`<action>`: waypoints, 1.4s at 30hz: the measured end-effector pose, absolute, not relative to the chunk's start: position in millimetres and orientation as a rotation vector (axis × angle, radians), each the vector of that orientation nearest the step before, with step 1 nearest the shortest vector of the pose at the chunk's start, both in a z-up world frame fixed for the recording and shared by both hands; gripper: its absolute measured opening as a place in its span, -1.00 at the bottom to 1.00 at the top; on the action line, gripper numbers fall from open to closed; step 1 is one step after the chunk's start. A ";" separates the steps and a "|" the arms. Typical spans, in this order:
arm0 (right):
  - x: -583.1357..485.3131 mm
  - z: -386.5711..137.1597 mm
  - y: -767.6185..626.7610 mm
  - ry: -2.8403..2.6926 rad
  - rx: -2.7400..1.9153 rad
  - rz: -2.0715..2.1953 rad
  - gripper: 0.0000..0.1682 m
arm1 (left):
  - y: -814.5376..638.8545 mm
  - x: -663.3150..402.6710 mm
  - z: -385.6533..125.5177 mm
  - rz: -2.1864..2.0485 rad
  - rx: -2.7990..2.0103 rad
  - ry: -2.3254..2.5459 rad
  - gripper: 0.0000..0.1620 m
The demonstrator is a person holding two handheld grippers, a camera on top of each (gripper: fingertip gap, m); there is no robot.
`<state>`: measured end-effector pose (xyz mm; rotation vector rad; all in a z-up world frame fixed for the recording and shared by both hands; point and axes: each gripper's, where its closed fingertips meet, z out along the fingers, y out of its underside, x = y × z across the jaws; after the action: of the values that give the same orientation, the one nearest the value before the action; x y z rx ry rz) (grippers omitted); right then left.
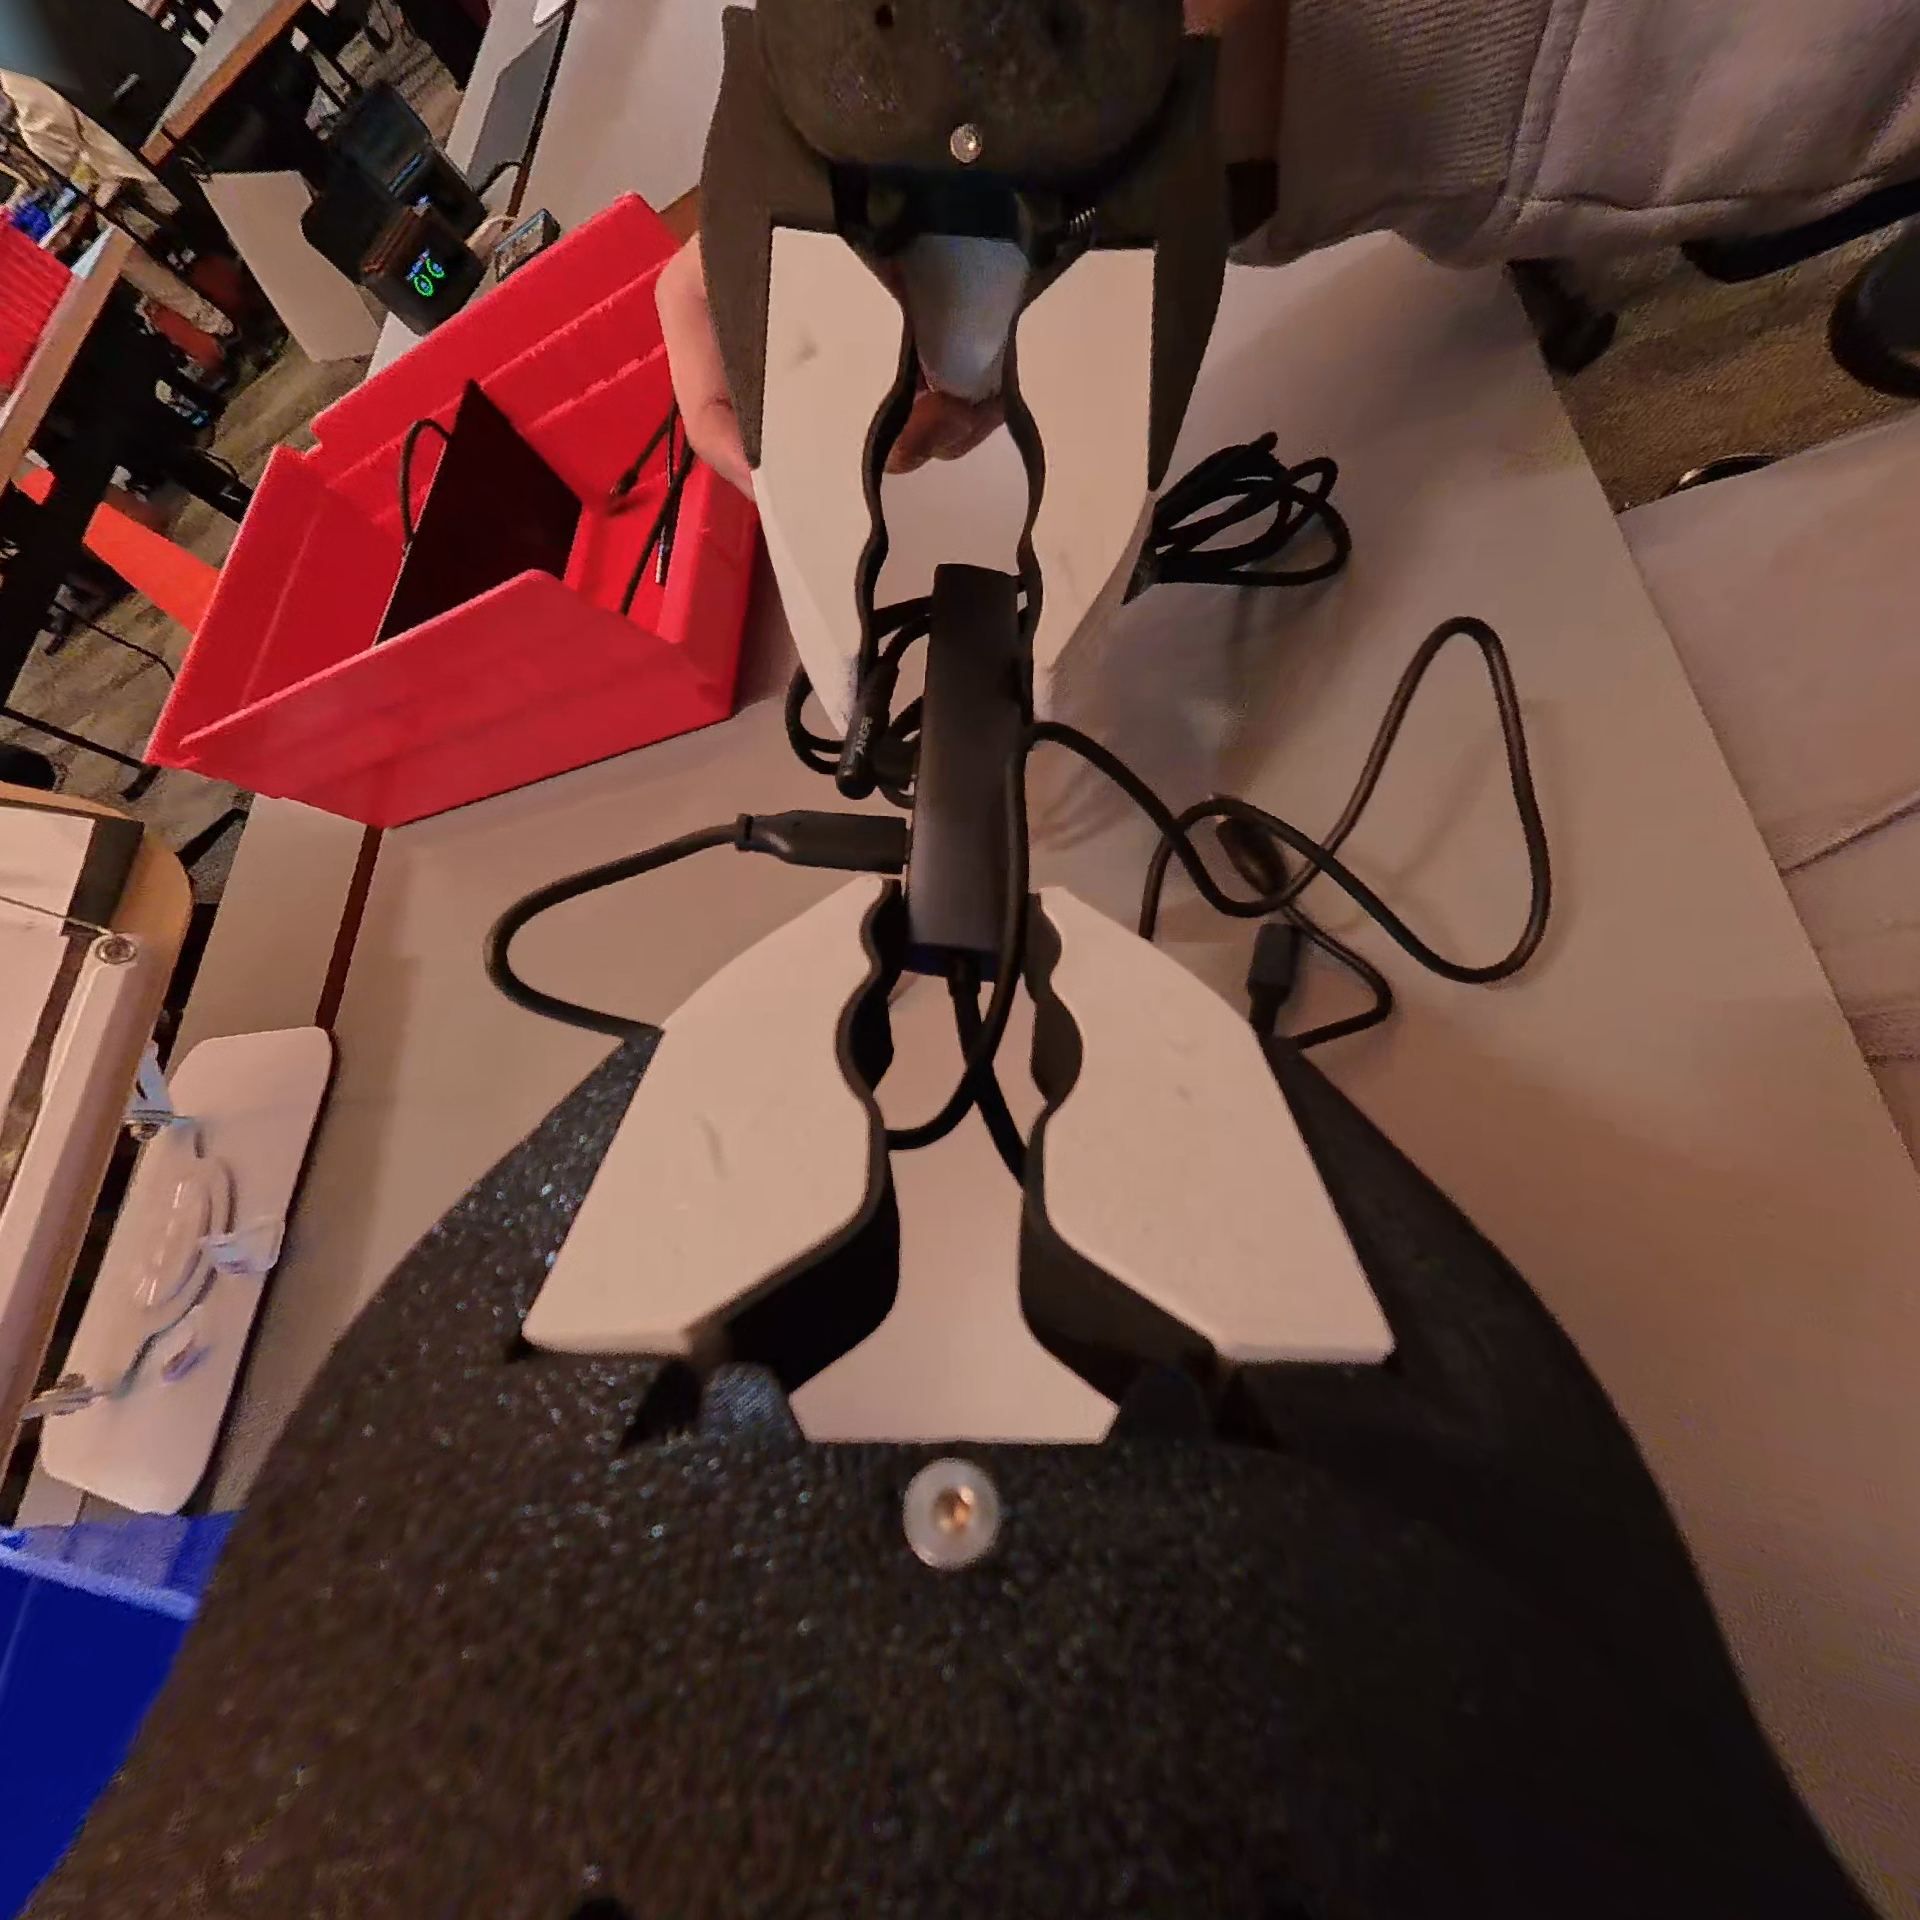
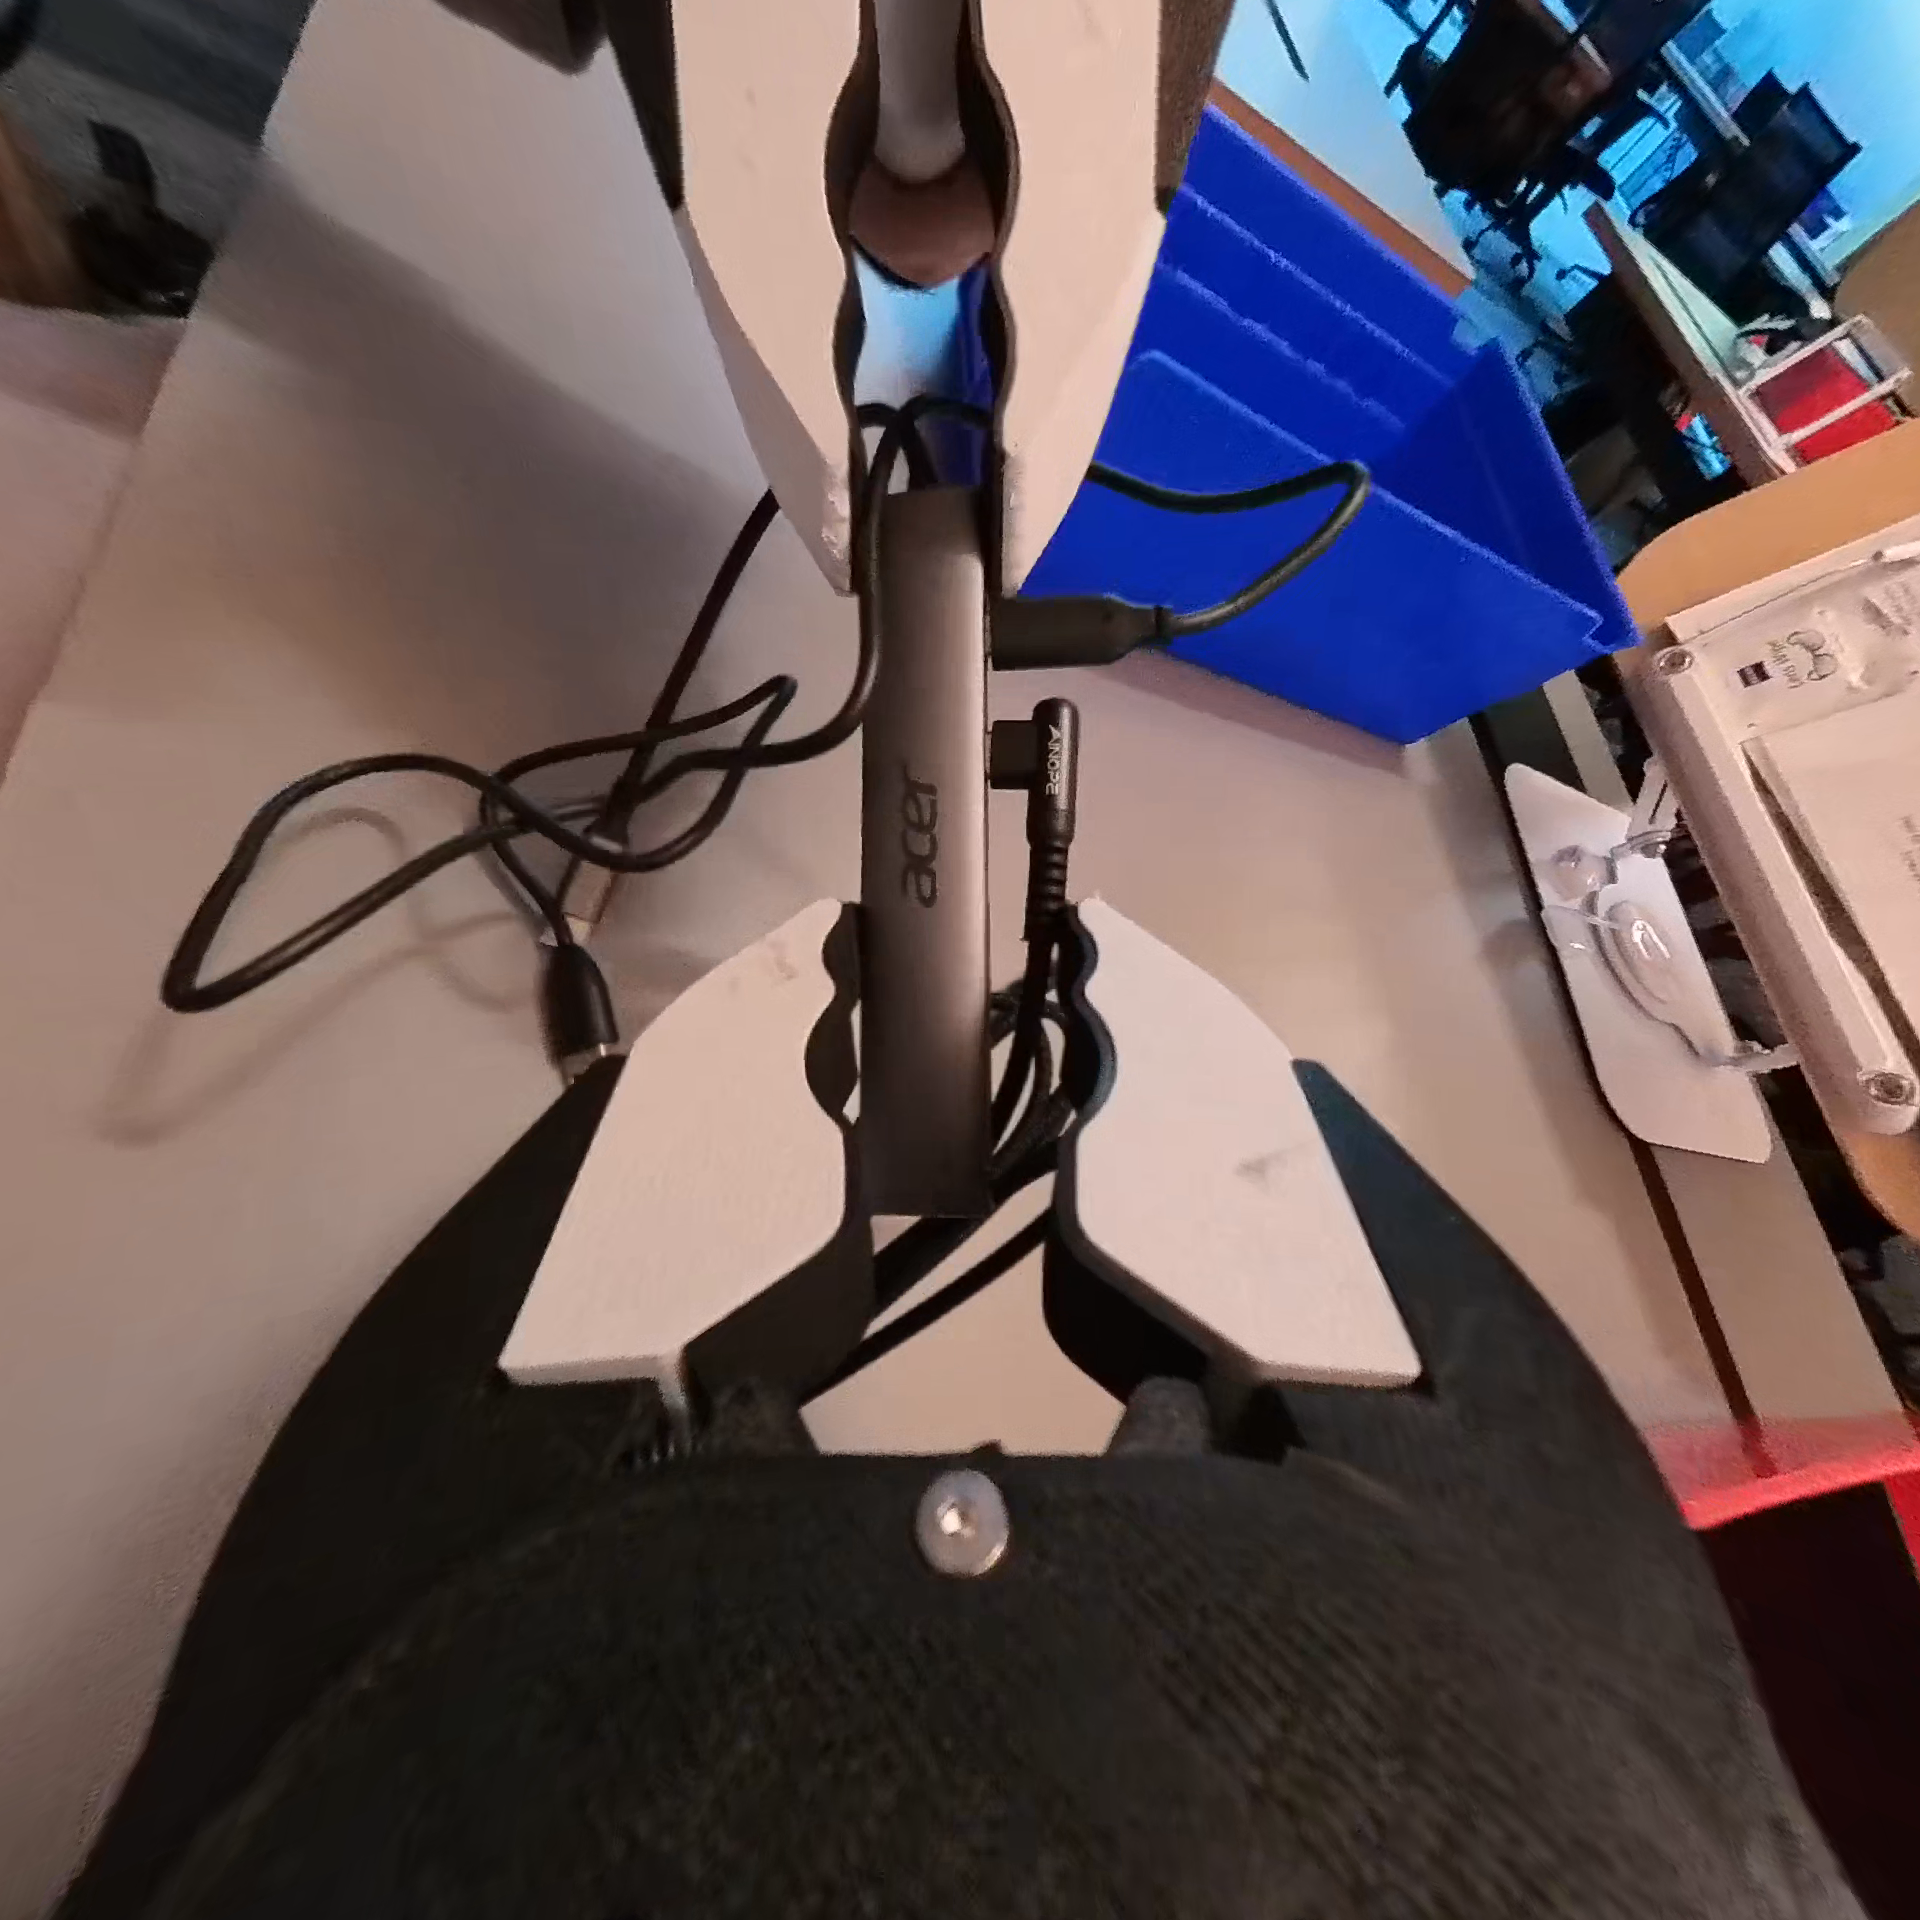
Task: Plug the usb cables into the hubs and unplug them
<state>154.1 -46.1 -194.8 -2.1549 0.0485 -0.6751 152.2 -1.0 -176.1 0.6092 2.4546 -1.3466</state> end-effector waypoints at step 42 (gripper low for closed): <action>150.9 -200.5 -102.8 0.765 -1.583 -0.220 -0.94 | -64.2 171.5 -196.8 -1.991 0.436 2.425 -0.46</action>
<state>150.9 -102.8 -200.5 -1.5830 0.7653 -0.2196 171.5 -64.2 -196.8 0.4360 2.4254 -1.9912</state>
